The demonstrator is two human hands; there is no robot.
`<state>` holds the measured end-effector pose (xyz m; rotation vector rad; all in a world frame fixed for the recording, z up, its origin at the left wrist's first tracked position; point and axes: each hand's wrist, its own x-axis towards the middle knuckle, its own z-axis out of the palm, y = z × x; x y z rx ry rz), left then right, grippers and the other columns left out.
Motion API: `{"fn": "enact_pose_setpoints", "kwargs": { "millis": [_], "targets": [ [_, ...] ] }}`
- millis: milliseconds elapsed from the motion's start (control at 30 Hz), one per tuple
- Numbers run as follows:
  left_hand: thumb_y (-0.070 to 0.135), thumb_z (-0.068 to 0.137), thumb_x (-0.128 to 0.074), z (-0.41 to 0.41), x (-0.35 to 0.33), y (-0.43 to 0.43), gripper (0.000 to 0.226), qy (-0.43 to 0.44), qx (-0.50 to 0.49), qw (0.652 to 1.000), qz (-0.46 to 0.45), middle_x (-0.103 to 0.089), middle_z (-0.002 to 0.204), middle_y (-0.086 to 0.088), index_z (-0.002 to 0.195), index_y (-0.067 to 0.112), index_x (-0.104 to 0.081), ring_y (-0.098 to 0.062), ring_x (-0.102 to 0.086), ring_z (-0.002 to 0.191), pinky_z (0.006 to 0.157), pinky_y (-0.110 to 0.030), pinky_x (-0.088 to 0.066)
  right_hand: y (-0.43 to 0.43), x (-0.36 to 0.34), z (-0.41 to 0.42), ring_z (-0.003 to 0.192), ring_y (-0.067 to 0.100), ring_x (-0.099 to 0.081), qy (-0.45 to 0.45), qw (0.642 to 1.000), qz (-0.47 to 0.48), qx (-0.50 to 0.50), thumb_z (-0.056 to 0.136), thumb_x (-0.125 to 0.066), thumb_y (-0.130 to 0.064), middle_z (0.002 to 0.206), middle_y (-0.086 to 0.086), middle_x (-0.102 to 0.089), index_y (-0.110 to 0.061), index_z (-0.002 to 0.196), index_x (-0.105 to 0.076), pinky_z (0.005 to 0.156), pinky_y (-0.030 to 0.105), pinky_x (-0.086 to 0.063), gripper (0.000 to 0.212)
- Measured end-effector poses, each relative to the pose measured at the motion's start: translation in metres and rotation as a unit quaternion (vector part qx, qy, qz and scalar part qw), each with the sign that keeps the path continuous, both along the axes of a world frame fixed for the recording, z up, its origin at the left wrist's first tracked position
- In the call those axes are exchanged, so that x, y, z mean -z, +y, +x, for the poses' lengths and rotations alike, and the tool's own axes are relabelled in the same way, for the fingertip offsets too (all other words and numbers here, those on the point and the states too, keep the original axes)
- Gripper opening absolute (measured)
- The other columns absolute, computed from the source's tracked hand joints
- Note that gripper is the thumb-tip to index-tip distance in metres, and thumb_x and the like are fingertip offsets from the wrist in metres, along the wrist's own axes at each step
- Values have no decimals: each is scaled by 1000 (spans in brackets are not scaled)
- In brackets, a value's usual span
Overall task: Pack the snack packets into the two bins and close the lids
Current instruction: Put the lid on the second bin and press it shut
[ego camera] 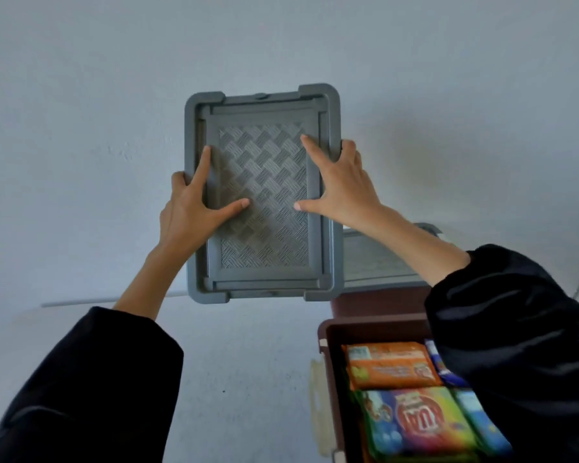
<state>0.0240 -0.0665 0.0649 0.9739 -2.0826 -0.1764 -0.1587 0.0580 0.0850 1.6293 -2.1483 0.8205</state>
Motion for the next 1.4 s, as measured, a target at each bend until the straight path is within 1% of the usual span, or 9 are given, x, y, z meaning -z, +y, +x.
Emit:
{"fn": "enact_pose_setpoints", "kwargs": {
  "millis": [200, 333, 500, 700, 800, 967, 1167, 1300, 1400],
  "targets": [
    [71, 64, -60, -23, -18, 80, 103, -50, 27, 998, 32, -44, 121, -15, 146, 39, -8, -30, -50, 103, 86, -37, -43, 99, -21, -24, 131, 32, -25, -39, 999, 34, -9, 70, -74, -46, 136, 16, -21, -31, 148, -11, 104, 41, -33, 101],
    [83, 51, -48, -39, -1, 125, 115, -149, 48, 984, 84, -54, 101, -16, 147, 34, -9, -32, -54, 101, 80, -37, -45, 159, 1, -44, 137, 33, -19, -101, 987, 124, -24, 74, -69, -50, 141, 16, -16, -33, 148, -8, 109, 43, -27, 97],
    [90, 51, -49, -58, 47, 171, 122, -242, 76, 950, 180, -60, 108, -15, 148, 29, -8, -23, -59, 86, 78, -34, -48, 201, 62, -65, 143, 35, -8, -183, 957, 222, -23, 75, -66, -52, 150, 19, -6, -33, 148, -6, 117, 47, -18, 96],
    [66, 72, -61, -76, 92, 199, 100, -290, 77, 921, 248, -31, 150, -12, 149, 25, -11, -28, -36, 134, 106, -38, -33, 224, 111, -79, 143, 36, -7, -227, 926, 301, -20, 77, -63, -54, 152, 19, -7, -32, 148, -5, 116, 47, -18, 95],
    [65, 76, -56, -78, 98, 207, 93, -335, 68, 902, 261, -25, 153, -9, 149, 25, -13, -27, -29, 139, 110, -40, -28, 234, 119, -79, 143, 34, -7, -241, 918, 314, -22, 80, -60, -53, 152, 19, -9, -30, 149, -5, 115, 44, -16, 91],
    [62, 84, -47, -84, 96, 234, 71, -379, 4, 916, 134, -27, 145, -16, 140, 22, -34, -32, -30, 133, 105, -43, -32, 236, 124, -82, 143, 34, 11, -180, 929, 324, 14, 81, -54, -60, 154, 16, 10, -29, 149, -10, 116, 47, -8, 86],
    [75, 81, -17, -106, 124, 291, 91, -401, 62, 897, 173, 15, 154, -20, 149, 18, 2, -35, 16, 142, 110, -60, 7, 205, 124, -98, 146, 24, 7, -30, 966, 249, -57, 91, -42, -52, 158, 2, 4, -32, 147, -22, 117, 42, -5, 62],
    [81, 50, 9, -100, 138, 288, 115, -390, 92, 906, 136, 14, 155, -17, 148, 22, 6, -31, 19, 143, 110, -57, 14, 194, 138, -107, 146, 18, 2, -41, 945, 317, -63, 95, -32, -52, 158, -2, -8, -36, 145, -23, 118, 36, -2, 53],
    [80, 67, -3, -91, 138, 272, 96, -388, 140, 905, 105, 12, 157, -10, 148, 29, 4, -23, 17, 144, 112, -51, 14, 200, 140, -108, 146, 18, -3, -33, 940, 339, -24, 94, -26, -56, 158, -2, -12, -37, 145, -20, 120, 37, -7, 55]
  ]
}}
